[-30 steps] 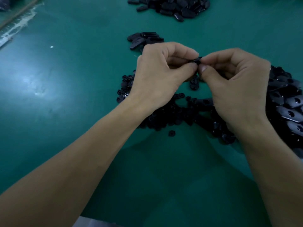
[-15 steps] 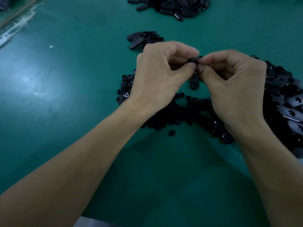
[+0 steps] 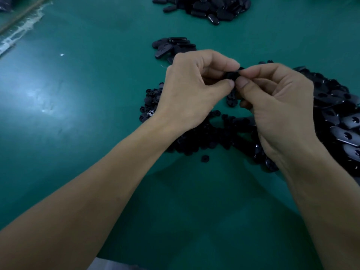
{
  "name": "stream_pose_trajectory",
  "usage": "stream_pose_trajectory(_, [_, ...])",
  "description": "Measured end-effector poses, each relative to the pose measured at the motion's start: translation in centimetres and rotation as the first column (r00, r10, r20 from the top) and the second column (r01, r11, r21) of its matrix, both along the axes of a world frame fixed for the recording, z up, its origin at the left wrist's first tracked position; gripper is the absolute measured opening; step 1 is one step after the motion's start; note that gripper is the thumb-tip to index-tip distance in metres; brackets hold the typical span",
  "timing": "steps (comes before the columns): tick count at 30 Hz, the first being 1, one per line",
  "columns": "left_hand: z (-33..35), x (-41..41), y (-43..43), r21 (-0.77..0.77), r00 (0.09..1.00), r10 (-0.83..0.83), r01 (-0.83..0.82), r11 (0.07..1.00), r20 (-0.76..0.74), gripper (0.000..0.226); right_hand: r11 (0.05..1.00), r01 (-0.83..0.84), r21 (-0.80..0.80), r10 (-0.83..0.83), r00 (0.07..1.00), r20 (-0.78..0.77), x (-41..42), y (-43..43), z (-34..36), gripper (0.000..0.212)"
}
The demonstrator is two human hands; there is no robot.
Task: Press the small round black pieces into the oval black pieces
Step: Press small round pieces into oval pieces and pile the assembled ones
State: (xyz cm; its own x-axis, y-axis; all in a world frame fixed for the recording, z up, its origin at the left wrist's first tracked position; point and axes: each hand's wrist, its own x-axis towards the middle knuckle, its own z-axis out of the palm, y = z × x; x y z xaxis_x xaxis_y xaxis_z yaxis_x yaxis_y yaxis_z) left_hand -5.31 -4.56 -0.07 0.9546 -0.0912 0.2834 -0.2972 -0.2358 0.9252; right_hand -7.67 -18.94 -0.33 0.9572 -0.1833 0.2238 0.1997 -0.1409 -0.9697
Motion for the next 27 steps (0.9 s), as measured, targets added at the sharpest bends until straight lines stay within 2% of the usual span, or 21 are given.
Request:
stream_pose_trajectory(3, [-0.1,0.03,-0.05,-0.034,1.0,0.004,-0.004,0.999,-0.015,0.028,0.976,0.108,-0.189,-0.092,0.991,0.094,0.07,0.1,-0.09,0.017])
stream_pose_trajectory(6, [-0.17,-0.06,-0.31,-0.022,1.0,0.014,-0.014,1.0,0.005,0.027,0.951,0.173,-0.255,-0.136,0.978,0.157,0.03,0.06,-0.02,0.017])
stream_pose_trajectory(14, [-0.11,-0.29,-0.35,-0.009,0.999,0.036,-0.036,0.999,0.016,0.024,0.936,0.183,-0.301,-0.131,0.974,0.187,-0.26,0.25,0.24,0.017])
stream_pose_trajectory(19, [0.07,-0.25,-0.25,-0.033,0.999,0.053,-0.053,0.998,-0.014,0.025,0.918,0.182,-0.353,-0.112,0.971,0.21,-0.28,0.45,0.23,0.024])
stream_pose_trajectory(27, [0.12,-0.28,-0.21,-0.005,1.0,0.024,-0.024,1.0,0.01,0.026,0.898,0.209,-0.388,-0.116,0.961,0.25,-0.3,0.51,-0.14,0.018])
